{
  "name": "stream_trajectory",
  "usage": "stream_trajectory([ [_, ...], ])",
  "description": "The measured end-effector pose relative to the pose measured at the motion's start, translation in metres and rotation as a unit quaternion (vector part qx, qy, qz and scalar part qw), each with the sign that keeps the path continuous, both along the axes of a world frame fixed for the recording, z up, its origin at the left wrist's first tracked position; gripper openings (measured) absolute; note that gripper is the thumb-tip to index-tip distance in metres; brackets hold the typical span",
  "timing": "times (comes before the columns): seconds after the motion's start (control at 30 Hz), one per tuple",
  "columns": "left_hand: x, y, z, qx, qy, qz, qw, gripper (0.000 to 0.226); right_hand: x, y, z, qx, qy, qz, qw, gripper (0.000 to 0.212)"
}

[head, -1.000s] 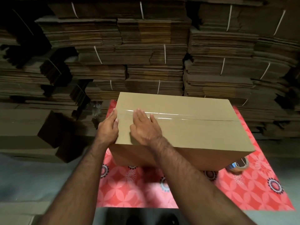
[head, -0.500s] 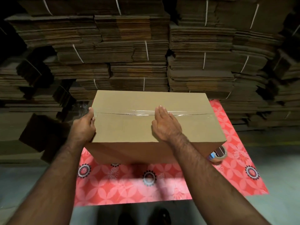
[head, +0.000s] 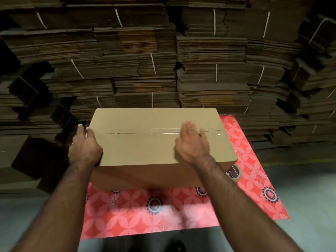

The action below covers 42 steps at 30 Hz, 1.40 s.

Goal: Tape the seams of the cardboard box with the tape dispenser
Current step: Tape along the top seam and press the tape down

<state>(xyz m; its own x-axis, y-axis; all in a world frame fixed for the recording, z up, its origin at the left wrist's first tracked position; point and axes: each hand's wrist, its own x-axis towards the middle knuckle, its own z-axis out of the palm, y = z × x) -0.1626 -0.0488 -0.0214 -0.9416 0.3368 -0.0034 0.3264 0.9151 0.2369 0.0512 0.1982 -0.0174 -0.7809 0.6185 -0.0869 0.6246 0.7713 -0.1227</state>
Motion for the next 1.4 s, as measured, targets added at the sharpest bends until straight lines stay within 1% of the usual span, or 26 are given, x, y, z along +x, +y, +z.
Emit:
stream_trajectory([
  [0.07,0.003,0.003,-0.002,0.0,0.008,-0.008,1.0,0.057,-0.012,-0.022,-0.001,-0.03,0.002,0.058,0.998,0.07],
  [0.13,0.0,0.003,-0.005,-0.009,0.006,-0.011,1.0,0.054,-0.009,-0.021,-0.007,-0.043,0.0,0.062,0.997,0.071],
  [0.33,-0.001,0.002,-0.01,-0.014,0.015,-0.015,1.0,0.051,0.045,0.039,-0.012,-0.022,-0.002,-0.03,0.999,0.074],
  [0.43,0.0,0.001,-0.01,-0.022,0.017,-0.009,1.0,0.051,0.059,0.052,-0.013,0.005,0.015,-0.103,0.995,0.074],
  [0.5,0.001,0.001,-0.008,-0.024,0.016,-0.007,1.0,0.051,0.063,0.055,-0.012,-0.001,0.032,-0.141,0.99,0.073],
  [0.67,-0.001,0.001,-0.005,-0.017,0.009,-0.015,1.0,0.053,0.061,0.055,-0.008,-0.005,0.024,-0.167,0.986,0.072],
  [0.73,0.001,0.002,-0.002,-0.005,0.012,-0.01,1.0,0.052,0.051,0.047,-0.004,0.0,0.016,-0.149,0.989,0.073],
  [0.83,0.016,0.004,0.004,-0.002,0.064,-0.02,0.998,0.047,0.02,0.017,0.002,-0.006,0.036,-0.047,0.998,0.071],
  [0.9,0.034,0.008,0.006,0.018,0.094,-0.072,0.993,0.048,-0.009,-0.005,0.009,-0.013,0.066,0.023,0.997,0.07],
  [0.97,0.059,0.009,0.004,0.045,0.135,-0.148,0.979,0.046,-0.041,-0.018,0.018,-0.015,0.082,0.064,0.995,0.069],
  [1.03,0.082,0.009,0.001,0.054,0.174,-0.203,0.962,0.042,-0.072,-0.023,0.026,-0.024,0.074,0.066,0.995,0.068],
  [1.13,0.097,0.0,-0.009,0.059,0.176,-0.242,0.952,0.044,-0.106,-0.02,0.029,-0.047,0.036,0.051,0.997,0.06],
  [1.2,0.094,-0.008,-0.017,0.07,0.186,-0.26,0.945,0.048,-0.115,-0.013,0.027,-0.044,0.022,0.046,0.998,0.057],
  [1.23,0.092,-0.011,-0.019,0.068,0.196,-0.273,0.939,0.047,-0.117,-0.009,0.026,-0.04,0.016,0.043,0.998,0.059],
  [1.3,0.087,-0.015,-0.023,0.055,0.212,-0.29,0.932,0.044,-0.116,0.004,0.026,-0.042,-0.01,0.027,0.999,0.07],
  [1.4,0.075,-0.019,-0.026,0.053,0.221,-0.281,0.932,0.04,-0.108,0.031,0.027,-0.052,-0.064,-0.02,0.996,0.086],
])
